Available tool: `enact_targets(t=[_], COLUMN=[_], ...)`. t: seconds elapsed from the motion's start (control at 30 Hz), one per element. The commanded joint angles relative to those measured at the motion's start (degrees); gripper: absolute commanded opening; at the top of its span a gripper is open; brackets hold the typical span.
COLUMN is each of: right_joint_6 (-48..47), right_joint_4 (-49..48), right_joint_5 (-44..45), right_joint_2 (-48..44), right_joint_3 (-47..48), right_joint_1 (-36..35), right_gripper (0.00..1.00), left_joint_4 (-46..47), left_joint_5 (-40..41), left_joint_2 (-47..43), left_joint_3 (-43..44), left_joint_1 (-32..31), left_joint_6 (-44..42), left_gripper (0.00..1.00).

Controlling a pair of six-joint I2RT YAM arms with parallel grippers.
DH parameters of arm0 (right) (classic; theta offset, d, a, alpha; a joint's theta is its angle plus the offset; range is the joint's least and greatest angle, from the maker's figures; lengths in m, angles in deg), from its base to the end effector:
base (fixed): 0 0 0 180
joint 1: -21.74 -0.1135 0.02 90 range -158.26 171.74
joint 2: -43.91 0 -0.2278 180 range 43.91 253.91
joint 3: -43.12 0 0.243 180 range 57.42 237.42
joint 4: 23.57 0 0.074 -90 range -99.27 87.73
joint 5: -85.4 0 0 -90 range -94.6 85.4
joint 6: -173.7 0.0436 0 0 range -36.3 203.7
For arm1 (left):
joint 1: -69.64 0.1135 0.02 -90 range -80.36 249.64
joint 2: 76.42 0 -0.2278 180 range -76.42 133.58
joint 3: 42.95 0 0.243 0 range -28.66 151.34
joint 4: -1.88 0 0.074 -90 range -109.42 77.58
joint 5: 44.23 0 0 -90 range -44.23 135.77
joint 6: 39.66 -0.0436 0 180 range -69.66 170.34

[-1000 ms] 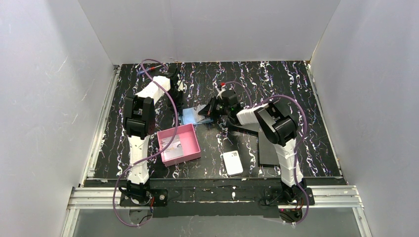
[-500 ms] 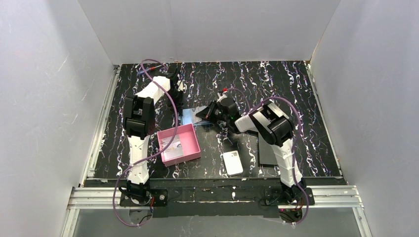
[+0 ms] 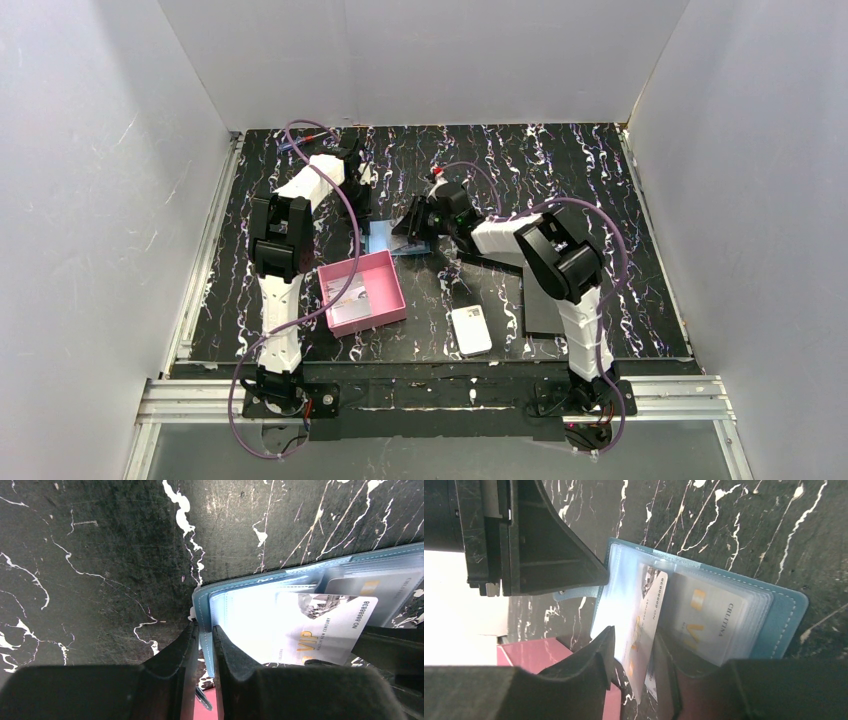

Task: Put the credit cards into the card holder
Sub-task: Insert the credit card into the card holder.

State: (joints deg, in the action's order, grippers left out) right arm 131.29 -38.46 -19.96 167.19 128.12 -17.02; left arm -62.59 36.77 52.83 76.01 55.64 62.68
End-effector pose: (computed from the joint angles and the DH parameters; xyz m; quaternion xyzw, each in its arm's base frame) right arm 0.3376 0.2859 0.1073 -0.0094 0.8315 0.4538 0.3204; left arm 0.4195 -0.1116 0.1336 0.0247 0.9879 -0.1058 0.1110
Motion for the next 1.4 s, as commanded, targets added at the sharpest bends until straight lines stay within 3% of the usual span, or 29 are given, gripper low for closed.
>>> enact_targets(t=[0.0, 0.13, 0.33, 0.47, 0.6, 0.8, 0.93, 1.17, 1.37], right_joint_6=[-9.71, -12.83, -12.79, -12.55, -11.73, -3.34, 0.13, -10.99, -12.11], right_joint_4=[17.12, 21.43, 21.25, 20.04, 19.39, 10.43, 5.90, 18.44, 18.59], right_joint_5=[3.27, 4.12, 3.20, 2.51, 2.03, -1.25, -1.37, 1.42, 0.98], right_joint_2=[-2.44, -3.10, -2.52, -1.37, 0.62, 3.66, 2.38, -1.29, -1.28], right_joint_3=[1.77, 3.62, 4.42, 4.78, 5.92, 4.72, 1.49, 4.03, 2.70], right_joint_1=[0.21, 0.20, 0.04, -0.29, -1.16, -1.79, -1.53, -0.44, -0.44], right_gripper=[0.46, 0.51, 0.48, 0.39, 0.21, 0.06, 0.11, 0.28, 0.35], left_joint_4=[-4.09, -4.07, -4.10, -4.13, -4.08, -4.14, -4.34, -4.41, -3.96], left_joint_5=[0.12, 0.19, 0.21, 0.05, -0.31, -0.37, 0.08, 0.16, -2.56], left_joint_2=[0.17, -0.05, -0.23, -0.31, -0.14, -0.18, -0.72, -1.21, -0.14], left_joint_3=[-2.55, -2.65, -2.79, -2.77, -2.66, -2.39, -2.34, -2.52, -2.49], left_joint_1=[-1.01, -1.01, -1.02, -1.02, -1.05, -1.04, -1.07, -1.06, -1.09], left_joint_6=[-1.09, -1.10, -1.11, -0.95, -0.77, -0.71, -1.04, -1.12, -0.23], left_gripper=[0.13, 0.13, 0.13, 0.13, 0.13, 0.12, 0.12, 0.12, 0.12])
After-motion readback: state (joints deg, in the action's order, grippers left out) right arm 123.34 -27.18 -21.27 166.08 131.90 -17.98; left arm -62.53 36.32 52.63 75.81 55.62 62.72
